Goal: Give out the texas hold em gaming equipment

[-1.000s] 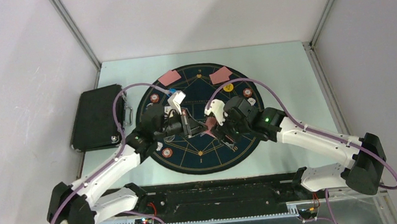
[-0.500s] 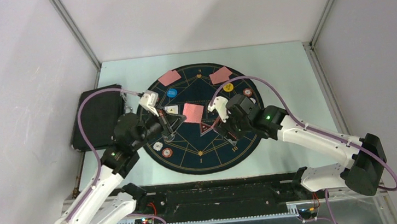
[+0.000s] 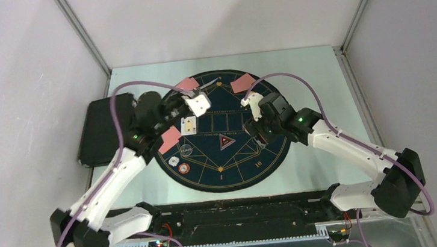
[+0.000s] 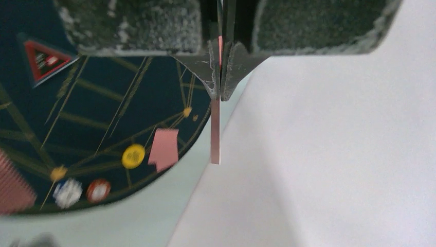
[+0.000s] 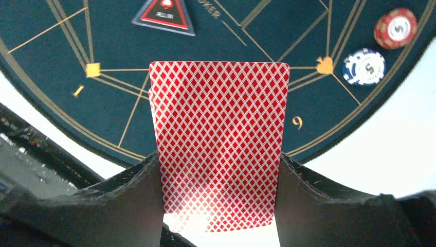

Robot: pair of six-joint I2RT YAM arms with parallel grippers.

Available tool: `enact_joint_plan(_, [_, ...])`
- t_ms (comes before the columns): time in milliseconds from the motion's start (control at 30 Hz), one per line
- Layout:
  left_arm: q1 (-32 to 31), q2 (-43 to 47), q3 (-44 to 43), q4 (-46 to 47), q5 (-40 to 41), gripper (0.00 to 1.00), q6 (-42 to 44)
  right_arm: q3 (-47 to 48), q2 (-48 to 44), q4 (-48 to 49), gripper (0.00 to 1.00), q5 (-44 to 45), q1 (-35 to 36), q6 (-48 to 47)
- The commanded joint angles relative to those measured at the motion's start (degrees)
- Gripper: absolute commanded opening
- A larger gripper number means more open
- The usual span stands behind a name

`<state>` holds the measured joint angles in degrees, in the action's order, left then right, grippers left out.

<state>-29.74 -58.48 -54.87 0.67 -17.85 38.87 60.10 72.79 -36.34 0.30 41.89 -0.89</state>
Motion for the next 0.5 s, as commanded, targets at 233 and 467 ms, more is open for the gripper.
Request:
enact_joint_plan(233, [3.53,-12.34,18.65,20.76,-4.74,0.00,40.99,4.19,4.57,-2.39,0.00,7.43,-5.53,9.08])
enact_joint_plan(467, [5.83,-22.73,22.19,27.57,-7.63,0.00,44.61,6.95,7.80,-4.26,0.00,11.36,-6.11,9.23])
